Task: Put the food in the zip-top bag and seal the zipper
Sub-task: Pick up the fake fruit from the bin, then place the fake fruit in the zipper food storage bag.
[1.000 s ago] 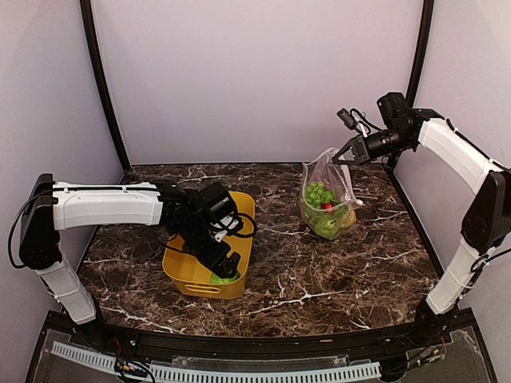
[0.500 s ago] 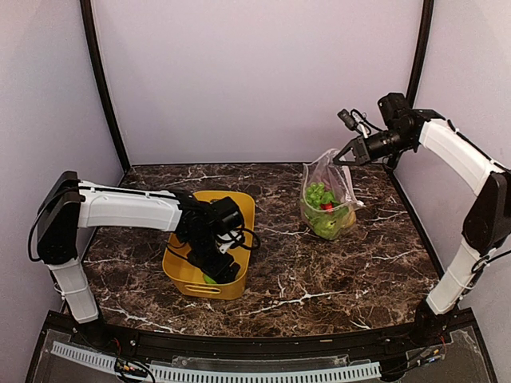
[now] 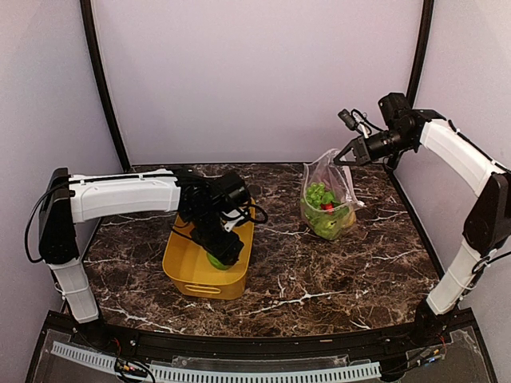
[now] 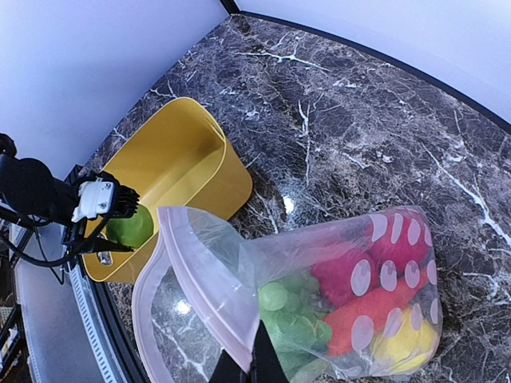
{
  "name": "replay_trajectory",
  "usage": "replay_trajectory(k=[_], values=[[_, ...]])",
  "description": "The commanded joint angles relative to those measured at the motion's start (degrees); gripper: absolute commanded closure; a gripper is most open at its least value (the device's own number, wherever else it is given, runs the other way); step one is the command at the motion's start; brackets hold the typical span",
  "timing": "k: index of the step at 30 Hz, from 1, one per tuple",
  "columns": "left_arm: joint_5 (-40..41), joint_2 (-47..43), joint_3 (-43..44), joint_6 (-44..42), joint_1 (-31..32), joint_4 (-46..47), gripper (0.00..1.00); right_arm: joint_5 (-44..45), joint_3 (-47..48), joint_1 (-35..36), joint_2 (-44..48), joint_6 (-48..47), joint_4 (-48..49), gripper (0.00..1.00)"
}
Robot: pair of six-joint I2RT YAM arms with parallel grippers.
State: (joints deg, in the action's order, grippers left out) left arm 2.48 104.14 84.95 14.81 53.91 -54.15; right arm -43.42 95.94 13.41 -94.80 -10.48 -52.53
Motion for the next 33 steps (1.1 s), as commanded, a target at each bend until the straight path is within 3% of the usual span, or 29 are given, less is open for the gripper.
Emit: replay_trajectory(k=[1, 7, 9, 16, 19, 27, 33], values=[[3.6, -0.5, 6.1, -2.9, 0.2, -4.6, 0.43, 1.4, 0.1, 0.5, 1.9, -1.0, 0.4, 1.0], [5.3, -0.3, 19.3, -4.3, 0.2, -2.0, 0.5, 1.7, 1.6, 1.1, 2.2, -1.9, -1.8, 1.0], [4.1, -1.7, 21.9, -4.2, 0.3, 2.9, 0.52, 0.5, 3.6, 1.5, 2.2, -2.0, -3.0, 1.0], [-7.4, -8.9, 15.9, -1.4, 1.3, 33.6, 0.55, 3.3, 6.5, 2.9, 0.4, -1.3, -3.4, 1.0], [-12.2, -9.0, 13.9, 0.0, 2.2, 44.3, 0.56, 0.0, 6.6, 3.0, -0.3, -1.3, -3.4, 1.0], [-14.8, -0.2, 21.8, -1.9, 6.3, 48.5, 0.57, 0.3, 8.6, 3.8, -0.3, -0.8, -3.8, 1.0], [-9.3, 7.1, 26.5, -1.8, 8.2, 50.9, 0.57, 1.2, 8.8, 4.0, 0.6, 0.0, -3.5, 1.0]])
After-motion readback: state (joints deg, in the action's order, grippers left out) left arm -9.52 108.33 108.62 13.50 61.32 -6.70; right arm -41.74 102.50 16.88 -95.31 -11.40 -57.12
